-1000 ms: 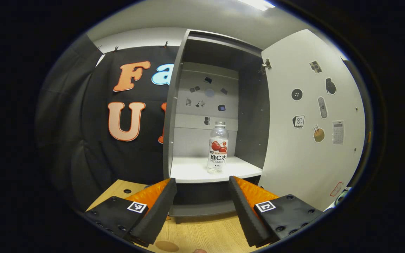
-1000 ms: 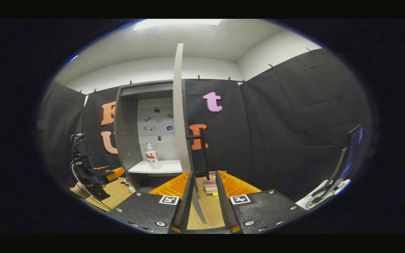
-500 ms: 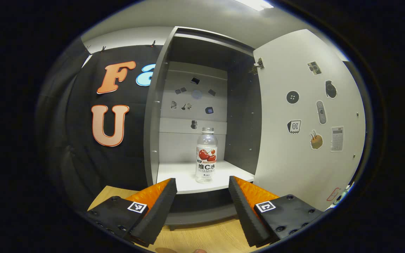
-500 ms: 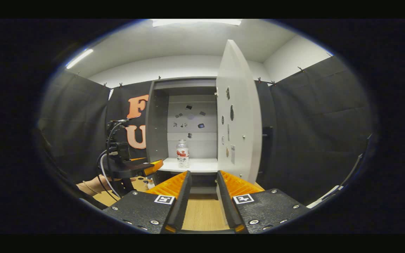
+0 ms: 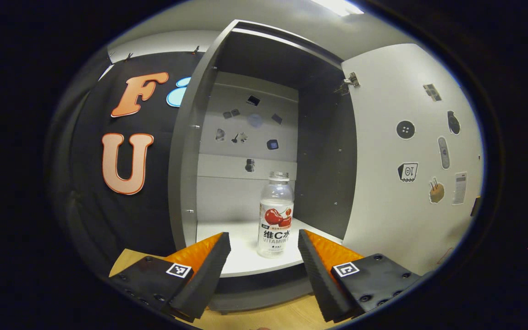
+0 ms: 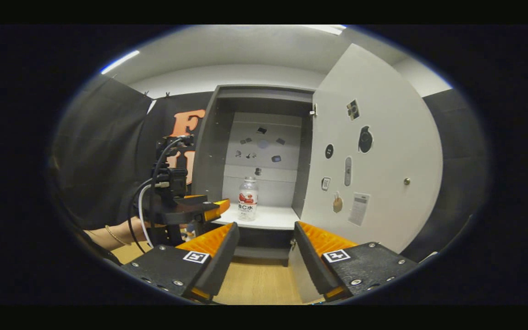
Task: Open the cabinet door with the right hand, grasp the bottle in the cabinet with the left hand and place it on the coaster, then close the cabinet door with the right hand.
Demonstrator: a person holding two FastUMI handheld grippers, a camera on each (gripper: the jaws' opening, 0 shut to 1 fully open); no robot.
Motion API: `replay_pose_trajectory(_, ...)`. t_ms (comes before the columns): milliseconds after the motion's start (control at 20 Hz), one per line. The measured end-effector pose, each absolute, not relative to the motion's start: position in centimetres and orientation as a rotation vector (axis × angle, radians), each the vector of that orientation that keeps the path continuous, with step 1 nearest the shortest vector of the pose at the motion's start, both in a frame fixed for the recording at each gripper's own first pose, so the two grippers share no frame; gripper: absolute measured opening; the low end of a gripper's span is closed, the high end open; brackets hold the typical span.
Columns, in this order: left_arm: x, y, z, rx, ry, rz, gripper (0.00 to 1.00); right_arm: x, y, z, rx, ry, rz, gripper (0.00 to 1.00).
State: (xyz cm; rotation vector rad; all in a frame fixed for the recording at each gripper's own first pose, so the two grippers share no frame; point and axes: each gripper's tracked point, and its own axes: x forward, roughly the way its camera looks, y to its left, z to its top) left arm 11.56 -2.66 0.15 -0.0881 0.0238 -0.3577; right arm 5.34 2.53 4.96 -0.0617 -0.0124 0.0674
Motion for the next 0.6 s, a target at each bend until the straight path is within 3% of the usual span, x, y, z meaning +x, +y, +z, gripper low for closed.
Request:
replay_pose_trajectory(300, 11.7, -5.1, 0.0, -0.074, 0.006, -0.438, 0.96, 8.8, 2.7, 5.6, 0.073, -0.045, 0.042, 0.94)
replay_pose_trajectory(450, 12.9, -6.2, 0.1, -0.058, -0.003, -0.466, 0.96, 9.8, 2.5, 5.8, 0.138, -0.057, 0.028, 0.93)
replay_pose_trajectory(600, 15.1, -7.0, -0.6, -0.063, 0.006, -0.485, 0.96, 10.1, 1.8, 5.7, 0.147, -0.059, 0.0, 0.97)
